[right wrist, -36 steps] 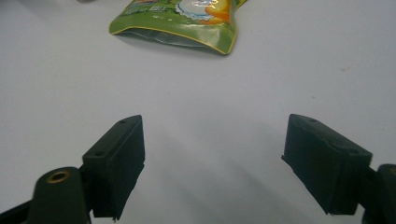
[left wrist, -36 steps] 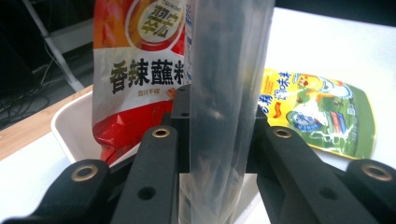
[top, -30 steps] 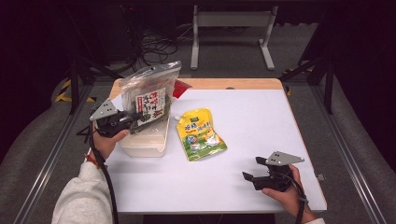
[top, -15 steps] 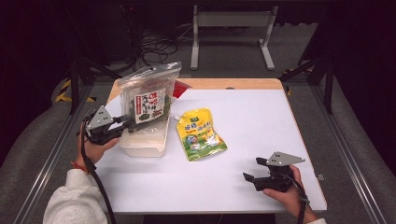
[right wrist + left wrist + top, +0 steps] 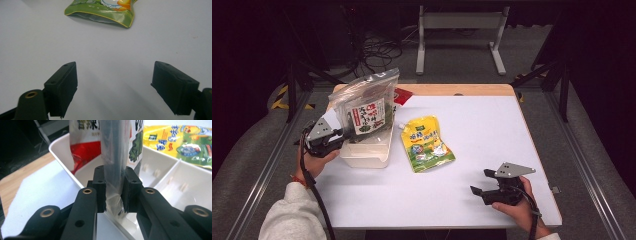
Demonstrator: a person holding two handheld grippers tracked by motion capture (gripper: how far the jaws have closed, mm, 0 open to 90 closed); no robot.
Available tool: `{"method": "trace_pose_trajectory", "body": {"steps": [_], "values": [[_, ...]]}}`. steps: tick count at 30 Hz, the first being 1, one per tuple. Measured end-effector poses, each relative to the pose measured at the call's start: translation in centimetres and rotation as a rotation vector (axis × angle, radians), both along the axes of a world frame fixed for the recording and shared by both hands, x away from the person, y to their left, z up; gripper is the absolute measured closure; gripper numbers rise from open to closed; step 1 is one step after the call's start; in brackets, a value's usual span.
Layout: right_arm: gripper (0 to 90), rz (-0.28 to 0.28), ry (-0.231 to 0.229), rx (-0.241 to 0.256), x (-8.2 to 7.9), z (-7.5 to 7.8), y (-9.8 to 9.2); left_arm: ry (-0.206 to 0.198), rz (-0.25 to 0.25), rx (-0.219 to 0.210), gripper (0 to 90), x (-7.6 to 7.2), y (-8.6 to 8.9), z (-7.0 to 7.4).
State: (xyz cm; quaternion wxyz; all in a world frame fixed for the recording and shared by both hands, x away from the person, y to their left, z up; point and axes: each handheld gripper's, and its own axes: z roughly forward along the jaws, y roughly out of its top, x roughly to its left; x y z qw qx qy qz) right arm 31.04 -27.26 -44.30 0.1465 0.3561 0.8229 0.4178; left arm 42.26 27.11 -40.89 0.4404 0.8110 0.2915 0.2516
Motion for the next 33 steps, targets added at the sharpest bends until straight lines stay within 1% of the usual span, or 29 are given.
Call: {"method": "trace_pose_trajectory", "body": {"steps": [7, 9, 12, 15, 16, 19, 20, 22, 23, 26, 28, 30, 31, 32, 33], "values": [[20.6, 0.002, 0.004, -0.002, 0.1, -0.1, 0.1, 0.021, 0.002, -0.024, 76.2, -0.1, 0.3, -0.6], [20.6, 0.004, 0.002, -0.006, 0.2, -0.1, 0.2, 0.020, 0.005, -0.021, 76.2, -0.2, 0.2, -0.6], [20.6, 0.002, 0.004, -0.013, 0.3, -0.1, 0.2, 0.020, 0.006, -0.036, 76.1, -0.2, 0.3, -0.7], [20.6, -0.002, 0.003, -0.012, 0.5, -0.1, 0.3, 0.021, 0.021, -0.045, 75.0, -0.3, 0.1, -0.7], [20.7, -0.004, 0.004, -0.011, 0.5, -0.1, 0.3, 0.023, 0.022, -0.050, 74.5, -0.3, 0.1, -0.6], [20.8, -0.010, 0.001, -0.012, 0.7, 0.0, 0.2, 0.028, 0.029, -0.086, 72.0, -0.3, 0.2, -0.7], [20.8, -0.010, 0.000, -0.012, 0.7, 0.0, 0.2, 0.032, 0.035, -0.092, 70.6, -0.3, 0.2, -0.6], [20.7, -0.014, 0.001, -0.013, 0.8, 0.0, 0.2, 0.023, 0.035, -0.101, 67.6, -0.5, 0.1, -0.4], [20.8, -0.014, 0.000, -0.011, 0.9, 0.0, 0.1, 0.015, 0.035, -0.100, 66.7, -0.6, 0.1, -0.3], [20.9, -0.019, -0.003, -0.010, 0.9, 0.1, 0.0, -0.015, 0.042, -0.116, 61.8, -1.0, -0.1, 0.2], [21.1, -0.025, -0.004, -0.011, 1.0, 0.1, -0.1, -0.022, 0.056, -0.112, 56.8, -1.2, -0.2, 0.3], [21.5, -0.028, -0.008, -0.013, 1.0, 0.2, -0.2, -0.028, 0.062, -0.110, 53.6, -1.5, -0.2, 0.5], [21.7, -0.033, -0.010, -0.013, 1.0, 0.2, -0.2, -0.034, 0.067, -0.112, 51.3, -1.7, -0.2, 0.6], [21.9, -0.038, -0.012, -0.013, 1.1, 0.3, -0.3, -0.035, 0.070, -0.122, 46.5, -1.8, -0.3, 0.7], [22.1, -0.040, -0.014, -0.012, 1.1, 0.3, -0.3, -0.040, 0.072, -0.122, 44.9, -1.9, -0.3, 0.8]]}}
